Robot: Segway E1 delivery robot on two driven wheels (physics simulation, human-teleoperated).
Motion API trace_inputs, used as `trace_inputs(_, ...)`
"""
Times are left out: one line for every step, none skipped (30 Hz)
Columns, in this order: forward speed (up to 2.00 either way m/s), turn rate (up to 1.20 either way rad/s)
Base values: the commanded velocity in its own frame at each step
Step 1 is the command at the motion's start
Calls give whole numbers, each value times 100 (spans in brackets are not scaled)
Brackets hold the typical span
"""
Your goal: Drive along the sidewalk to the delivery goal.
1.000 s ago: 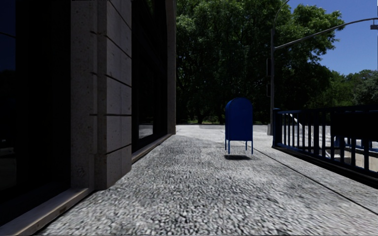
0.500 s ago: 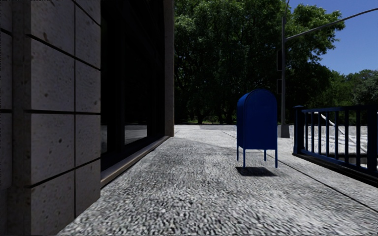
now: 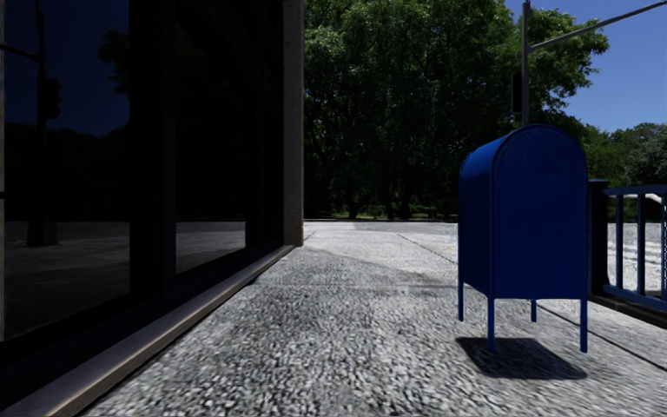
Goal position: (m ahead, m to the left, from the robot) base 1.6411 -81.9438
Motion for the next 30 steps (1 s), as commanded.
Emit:
trace_inputs(200, 0)
trace_inputs(200, 0)
trace_inputs(200, 0)
trace_inputs(200, 0)
trace_inputs(200, 0)
trace_inputs(200, 0)
trace_inputs(200, 0)
trace_inputs(200, 0)
trace_inputs(200, 0)
trace_inputs(200, 0)
trace_inputs(200, 0)
trace_inputs(200, 0)
trace_inputs(200, 0)
trace_inputs(200, 0)
trace_inputs(200, 0)
trace_inputs(200, 0)
trace_inputs(200, 0)
trace_inputs(200, 0)
trace_inputs(200, 0)
trace_inputs(200, 0)
trace_inputs(200, 0)
trace_inputs(200, 0)
trace_inputs(200, 0)
trace_inputs(200, 0)
trace_inputs(200, -1)
trace_inputs(200, -14)
trace_inputs(200, -31)
trace_inputs(200, -50)
trace_inputs(200, -63)
trace_inputs(200, -66)
